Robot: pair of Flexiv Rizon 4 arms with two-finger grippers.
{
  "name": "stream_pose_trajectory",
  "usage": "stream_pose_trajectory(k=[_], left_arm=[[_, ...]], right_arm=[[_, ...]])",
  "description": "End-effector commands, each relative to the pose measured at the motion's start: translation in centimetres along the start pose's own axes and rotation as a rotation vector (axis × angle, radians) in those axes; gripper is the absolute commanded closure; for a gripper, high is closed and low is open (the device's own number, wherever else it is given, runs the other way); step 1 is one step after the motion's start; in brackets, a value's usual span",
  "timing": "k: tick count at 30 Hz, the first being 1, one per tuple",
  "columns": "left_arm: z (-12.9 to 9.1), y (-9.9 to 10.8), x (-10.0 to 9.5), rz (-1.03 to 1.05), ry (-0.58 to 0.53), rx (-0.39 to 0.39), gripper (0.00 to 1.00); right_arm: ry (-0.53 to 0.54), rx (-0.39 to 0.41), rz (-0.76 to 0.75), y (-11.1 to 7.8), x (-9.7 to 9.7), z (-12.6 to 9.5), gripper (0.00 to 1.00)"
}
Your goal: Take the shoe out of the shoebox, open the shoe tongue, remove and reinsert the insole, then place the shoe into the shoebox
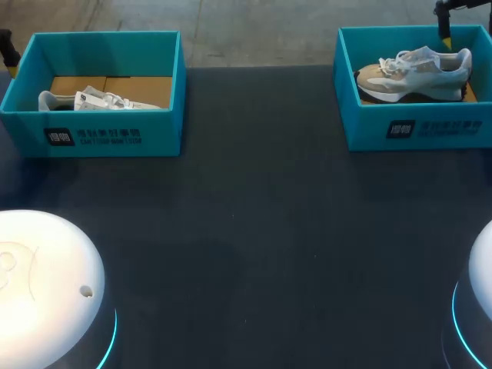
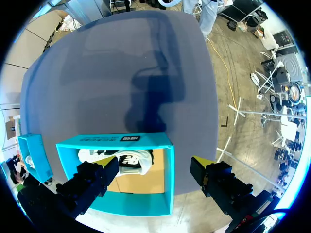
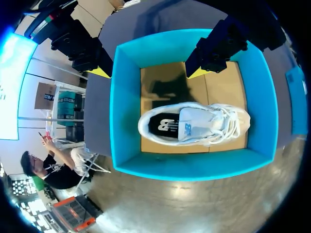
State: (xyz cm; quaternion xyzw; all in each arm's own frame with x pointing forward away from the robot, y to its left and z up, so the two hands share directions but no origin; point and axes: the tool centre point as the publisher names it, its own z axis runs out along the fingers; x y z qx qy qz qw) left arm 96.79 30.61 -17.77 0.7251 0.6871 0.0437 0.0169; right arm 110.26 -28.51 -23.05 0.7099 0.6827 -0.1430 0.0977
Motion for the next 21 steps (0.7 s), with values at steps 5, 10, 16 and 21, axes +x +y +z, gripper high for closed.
stream_pose_trajectory(k=[5, 10, 16, 21], left_arm=[[0.0, -0.1, 0.0, 0.0, 0.003, -0.003, 0.0], [0.0, -0.1, 0.0, 0.0, 0.003, -0.003, 0.0], [0.0, -0.1, 0.0, 0.0, 0.003, -0.003, 0.0], [0.0, -0.1, 0.0, 0.0, 0.003, -0.003, 0.0]], right_arm=[[-0.046, -0.021, -0.012, 1.6, 0.5, 0.4, 0.0], [-0.047, -0.032, -0.005, 2.1, 0.7, 1.6, 0.0], [-0.04, -0.046, 0.021, 3.3, 0.6, 3.7, 0.0], [-0.045, -0.036, 0.038, 4.8, 0.3, 5.1, 0.0]])
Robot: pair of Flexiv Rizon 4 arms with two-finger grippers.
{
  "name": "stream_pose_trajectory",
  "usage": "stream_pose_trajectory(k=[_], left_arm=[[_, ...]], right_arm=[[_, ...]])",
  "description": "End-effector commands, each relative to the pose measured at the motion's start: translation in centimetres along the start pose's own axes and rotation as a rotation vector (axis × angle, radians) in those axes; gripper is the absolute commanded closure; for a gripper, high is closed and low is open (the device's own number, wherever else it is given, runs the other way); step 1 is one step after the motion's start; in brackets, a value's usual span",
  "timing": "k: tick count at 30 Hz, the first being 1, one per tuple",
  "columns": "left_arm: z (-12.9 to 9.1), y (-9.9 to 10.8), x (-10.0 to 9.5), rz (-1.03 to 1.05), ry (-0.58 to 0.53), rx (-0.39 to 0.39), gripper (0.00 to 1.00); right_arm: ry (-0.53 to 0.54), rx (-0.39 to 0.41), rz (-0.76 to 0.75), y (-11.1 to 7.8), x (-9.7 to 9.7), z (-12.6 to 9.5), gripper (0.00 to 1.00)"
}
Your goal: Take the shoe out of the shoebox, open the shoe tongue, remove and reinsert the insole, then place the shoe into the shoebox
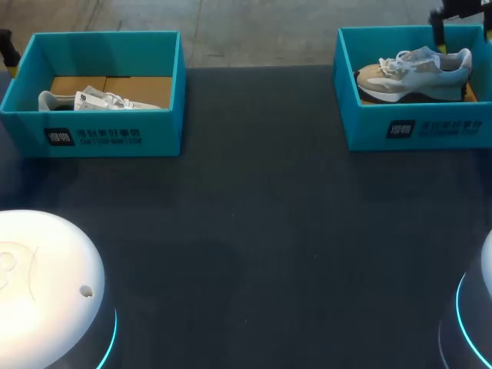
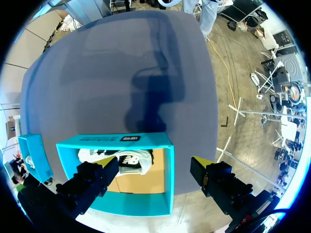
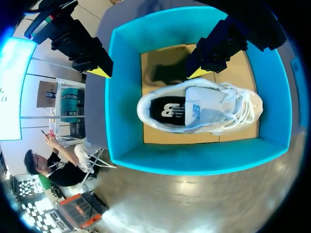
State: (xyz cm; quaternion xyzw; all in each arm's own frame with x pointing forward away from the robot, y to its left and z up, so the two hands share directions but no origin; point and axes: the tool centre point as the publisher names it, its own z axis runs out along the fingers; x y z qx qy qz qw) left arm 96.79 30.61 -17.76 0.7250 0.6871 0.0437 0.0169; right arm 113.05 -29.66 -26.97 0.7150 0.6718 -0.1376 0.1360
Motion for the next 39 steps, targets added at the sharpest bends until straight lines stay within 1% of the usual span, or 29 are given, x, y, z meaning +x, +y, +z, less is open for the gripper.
stream_pose_trajectory(k=[1, 7, 11, 13, 14, 15, 16, 17, 18, 19, 20, 22, 24, 26, 28, 29, 34, 38, 39], left_arm=[[0.0, -0.1, 0.0, 0.0, 0.003, -0.003, 0.0], [0.0, -0.1, 0.0, 0.0, 0.003, -0.003, 0.0], [0.0, -0.1, 0.0, 0.0, 0.003, -0.003, 0.0], [0.0, -0.1, 0.0, 0.0, 0.003, -0.003, 0.0], [0.0, -0.1, 0.0, 0.0, 0.003, -0.003, 0.0], [0.0, -0.1, 0.0, 0.0, 0.003, -0.003, 0.0], [0.0, -0.1, 0.0, 0.0, 0.003, -0.003, 0.0], [0.0, -0.1, 0.0, 0.0, 0.003, -0.003, 0.0], [0.0, -0.1, 0.0, 0.0, 0.003, -0.003, 0.0], [0.0, -0.1, 0.0, 0.0, 0.003, -0.003, 0.0], [0.0, -0.1, 0.0, 0.0, 0.003, -0.003, 0.0], [0.0, -0.1, 0.0, 0.0, 0.003, -0.003, 0.0], [0.0, -0.1, 0.0, 0.0, 0.003, -0.003, 0.0], [0.0, -0.1, 0.0, 0.0, 0.003, -0.003, 0.0], [0.0, -0.1, 0.0, 0.0, 0.003, -0.003, 0.0], [0.0, -0.1, 0.0, 0.0, 0.003, -0.003, 0.0], [0.0, -0.1, 0.0, 0.0, 0.003, -0.003, 0.0], [0.0, -0.1, 0.0, 0.0, 0.003, -0.003, 0.0], [0.0, -0.1, 0.0, 0.0, 0.003, -0.003, 0.0]], right_arm=[[0.007, 0.021, 0.004, 1.8, 0.1, 1.5, 0.0], [0.006, 0.015, 0.009, 2.5, 0.0, 2.1, 0.0], [0.008, 0.012, 0.025, 2.6, -0.2, 2.7, 0.0], [0.013, 0.017, 0.035, 2.7, -0.3, 3.2, 0.31], [0.018, 0.021, 0.039, 2.8, -0.3, 3.5, 0.36], [0.026, 0.028, 0.041, 2.8, -0.4, 3.7, 0.31], [0.032, 0.029, 0.045, 2.8, -0.5, 4.0, 0.3], [0.037, 0.029, 0.045, 2.9, -0.6, 4.2, 0.25], [0.047, 0.03, 0.049, 2.9, -0.7, 4.5, 0.27], [0.053, 0.035, 0.053, 2.9, -0.8, 4.8, 0.36], [0.053, 0.035, 0.053, 3.0, -0.9, 4.9, 0.39], [0.054, 0.037, 0.056, 3.0, -1.0, 5.2, 0.31], [0.054, 0.038, 0.056, 3.3, -1.2, 5.4, 0.25], [0.056, 0.043, 0.052, 3.5, -1.2, 5.6, 0.25], [0.06, 0.048, 0.045, 3.7, -1.2, 5.8, 0.22], [0.061, 0.051, 0.043, 3.8, -1.1, 5.9, 0.24], [0.081, 0.069, 0.03, 4.2, -0.9, 6.5, 0.24], [0.091, 0.081, 0.019, 4.2, -0.5, 7.1, 0.22], [0.094, 0.083, 0.01, 4.2, -0.4, 7.3, 0.18]])
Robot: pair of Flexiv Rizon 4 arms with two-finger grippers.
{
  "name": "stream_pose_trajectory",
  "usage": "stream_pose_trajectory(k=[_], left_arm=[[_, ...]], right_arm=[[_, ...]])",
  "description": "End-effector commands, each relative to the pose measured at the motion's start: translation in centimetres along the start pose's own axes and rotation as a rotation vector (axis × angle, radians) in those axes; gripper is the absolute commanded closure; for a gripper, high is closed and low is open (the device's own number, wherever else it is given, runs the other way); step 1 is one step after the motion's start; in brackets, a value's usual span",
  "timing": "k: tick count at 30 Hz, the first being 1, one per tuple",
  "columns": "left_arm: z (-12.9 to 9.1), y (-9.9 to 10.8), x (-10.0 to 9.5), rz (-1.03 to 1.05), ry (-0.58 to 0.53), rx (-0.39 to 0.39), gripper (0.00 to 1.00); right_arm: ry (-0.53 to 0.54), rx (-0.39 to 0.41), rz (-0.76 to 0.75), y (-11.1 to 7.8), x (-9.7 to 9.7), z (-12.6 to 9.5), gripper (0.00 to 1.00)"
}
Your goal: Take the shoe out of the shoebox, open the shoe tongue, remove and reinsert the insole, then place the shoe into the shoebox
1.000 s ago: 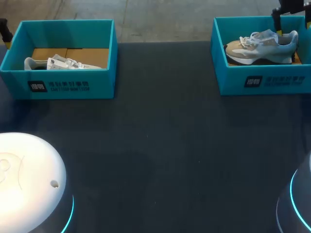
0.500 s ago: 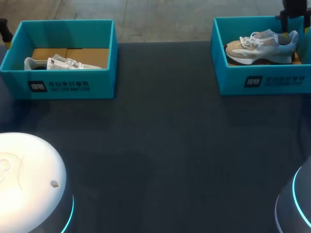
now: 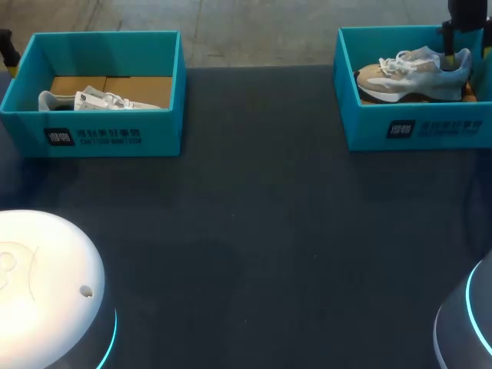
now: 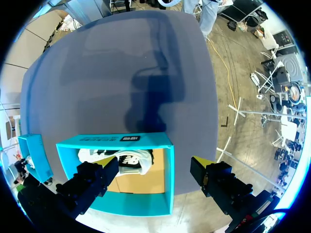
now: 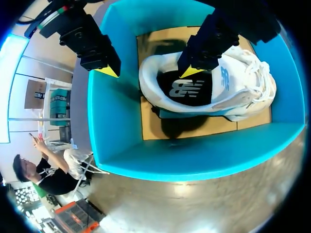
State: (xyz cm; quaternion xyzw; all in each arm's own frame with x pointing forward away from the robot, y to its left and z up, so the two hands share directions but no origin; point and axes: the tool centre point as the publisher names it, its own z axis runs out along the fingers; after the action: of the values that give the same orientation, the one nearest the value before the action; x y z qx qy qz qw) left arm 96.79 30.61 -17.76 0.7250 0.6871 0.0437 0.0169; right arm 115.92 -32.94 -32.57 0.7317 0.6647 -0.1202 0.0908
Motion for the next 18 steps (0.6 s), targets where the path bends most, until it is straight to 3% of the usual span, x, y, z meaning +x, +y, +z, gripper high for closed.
stream_pose_trajectory(k=[1, 12, 18], left_arm=[[0.0, -0.1, 0.0, 0.0, 0.003, -0.003, 0.0], [0.0, -0.1, 0.0, 0.0, 0.003, -0.003, 0.0], [0.0, -0.1, 0.0, 0.0, 0.003, -0.003, 0.0]], right_arm=[[0.009, 0.04, -0.016, 1.2, 0.4, 1.1, 0.18], [0.075, 0.079, -0.018, 1.6, 0.2, 2.9, 0.14], [0.096, 0.088, -0.025, 1.4, 0.3, 3.3, 0.26]])
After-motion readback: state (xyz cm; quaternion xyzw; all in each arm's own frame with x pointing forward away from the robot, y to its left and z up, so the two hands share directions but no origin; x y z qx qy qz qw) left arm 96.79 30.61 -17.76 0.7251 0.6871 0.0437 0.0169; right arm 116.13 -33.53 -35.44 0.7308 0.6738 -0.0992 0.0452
